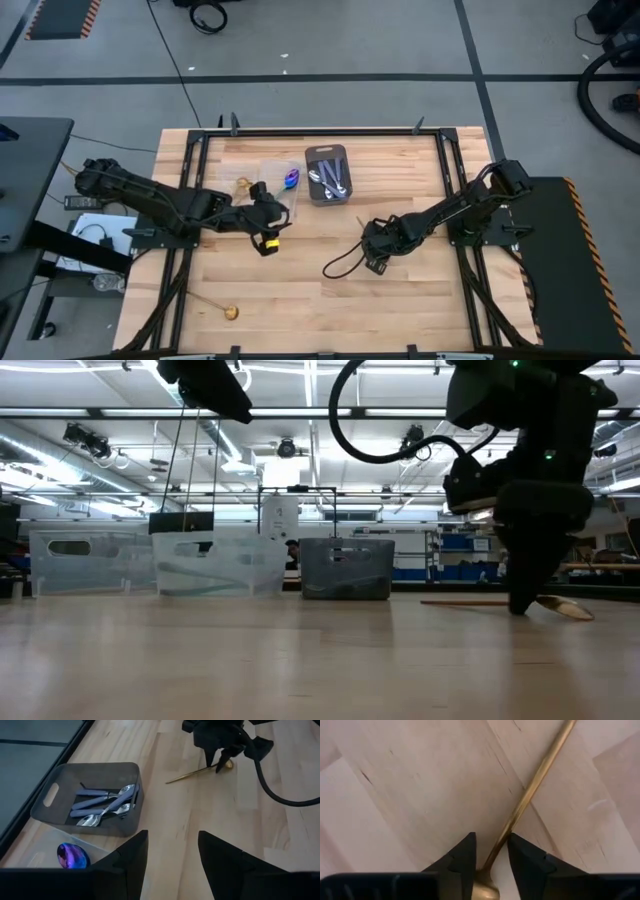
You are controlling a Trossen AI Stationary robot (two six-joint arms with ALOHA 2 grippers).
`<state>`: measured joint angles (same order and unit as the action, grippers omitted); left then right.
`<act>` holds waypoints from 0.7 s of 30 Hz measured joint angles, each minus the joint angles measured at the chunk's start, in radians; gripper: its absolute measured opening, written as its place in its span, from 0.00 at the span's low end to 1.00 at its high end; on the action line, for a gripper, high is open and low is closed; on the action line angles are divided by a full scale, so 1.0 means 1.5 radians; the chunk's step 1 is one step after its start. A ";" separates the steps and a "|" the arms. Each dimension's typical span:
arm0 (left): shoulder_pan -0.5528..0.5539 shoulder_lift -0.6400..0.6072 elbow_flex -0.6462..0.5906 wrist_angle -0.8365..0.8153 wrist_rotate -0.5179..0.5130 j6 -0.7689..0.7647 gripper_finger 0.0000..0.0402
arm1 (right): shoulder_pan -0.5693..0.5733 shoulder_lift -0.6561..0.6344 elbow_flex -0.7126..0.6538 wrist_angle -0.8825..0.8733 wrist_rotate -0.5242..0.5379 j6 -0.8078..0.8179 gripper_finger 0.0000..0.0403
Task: Sort silverware by color (type)
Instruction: Put the gold spoon into the left transparent bin
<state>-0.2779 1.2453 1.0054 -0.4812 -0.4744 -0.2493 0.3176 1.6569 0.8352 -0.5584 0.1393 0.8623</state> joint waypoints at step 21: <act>-0.011 0.000 0.000 -0.001 -0.002 0.047 0.45 | -0.013 -0.027 0.012 -0.006 -0.031 -0.055 0.03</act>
<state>-0.2947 1.2449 1.0054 -0.4824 -0.4776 -0.1791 0.2981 1.6162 0.8533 -0.5675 0.0926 0.7798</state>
